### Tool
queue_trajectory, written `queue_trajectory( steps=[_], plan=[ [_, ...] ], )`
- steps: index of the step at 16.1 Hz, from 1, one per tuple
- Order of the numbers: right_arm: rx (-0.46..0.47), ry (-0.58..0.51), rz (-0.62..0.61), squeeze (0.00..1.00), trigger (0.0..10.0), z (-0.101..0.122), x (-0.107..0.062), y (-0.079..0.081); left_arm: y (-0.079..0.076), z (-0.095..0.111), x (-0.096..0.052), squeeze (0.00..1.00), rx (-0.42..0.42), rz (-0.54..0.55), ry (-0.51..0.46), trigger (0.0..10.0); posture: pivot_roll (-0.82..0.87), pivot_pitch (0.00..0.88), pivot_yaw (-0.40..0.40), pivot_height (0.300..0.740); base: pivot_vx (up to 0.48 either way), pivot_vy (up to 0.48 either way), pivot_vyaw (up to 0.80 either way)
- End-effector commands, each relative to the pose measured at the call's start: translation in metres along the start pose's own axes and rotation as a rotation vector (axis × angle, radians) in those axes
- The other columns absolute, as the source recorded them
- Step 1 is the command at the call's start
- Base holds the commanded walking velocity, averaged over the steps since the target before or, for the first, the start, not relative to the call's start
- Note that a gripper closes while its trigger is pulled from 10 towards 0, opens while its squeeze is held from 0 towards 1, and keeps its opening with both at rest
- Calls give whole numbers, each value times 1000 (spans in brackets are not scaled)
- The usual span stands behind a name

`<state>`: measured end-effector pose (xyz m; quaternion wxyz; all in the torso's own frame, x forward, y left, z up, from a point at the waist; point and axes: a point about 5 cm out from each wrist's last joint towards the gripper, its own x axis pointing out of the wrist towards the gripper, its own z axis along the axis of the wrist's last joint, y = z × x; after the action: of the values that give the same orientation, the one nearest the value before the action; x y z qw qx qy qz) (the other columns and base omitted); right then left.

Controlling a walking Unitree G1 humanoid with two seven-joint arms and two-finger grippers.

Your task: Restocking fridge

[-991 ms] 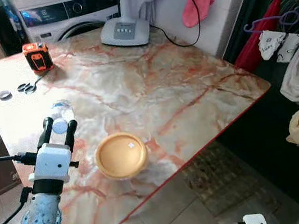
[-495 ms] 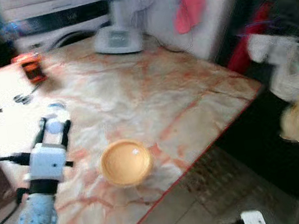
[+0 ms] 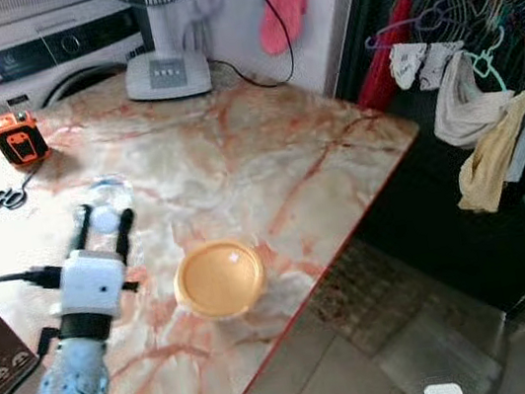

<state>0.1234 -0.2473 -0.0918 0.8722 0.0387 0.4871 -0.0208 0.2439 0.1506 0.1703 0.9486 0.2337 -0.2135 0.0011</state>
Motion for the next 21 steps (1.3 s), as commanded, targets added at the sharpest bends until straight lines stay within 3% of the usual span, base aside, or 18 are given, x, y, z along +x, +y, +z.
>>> queue_trajectory(
  steps=[1, 21],
  plan=[
    [-2, -19, -17, 0, 10000, 6, -1, -7, 1, 9, 2, 0, 16, -2, -52, 10000, 96, 40, -113, 740, 0, 0, 0],
    [-8, -24, -15, 0, 10000, 8, -1, -8, -1, 5, 1, 0, 13, 15, -17, 10000, 94, 45, -120, 740, 0, 0, 0]
  ],
)
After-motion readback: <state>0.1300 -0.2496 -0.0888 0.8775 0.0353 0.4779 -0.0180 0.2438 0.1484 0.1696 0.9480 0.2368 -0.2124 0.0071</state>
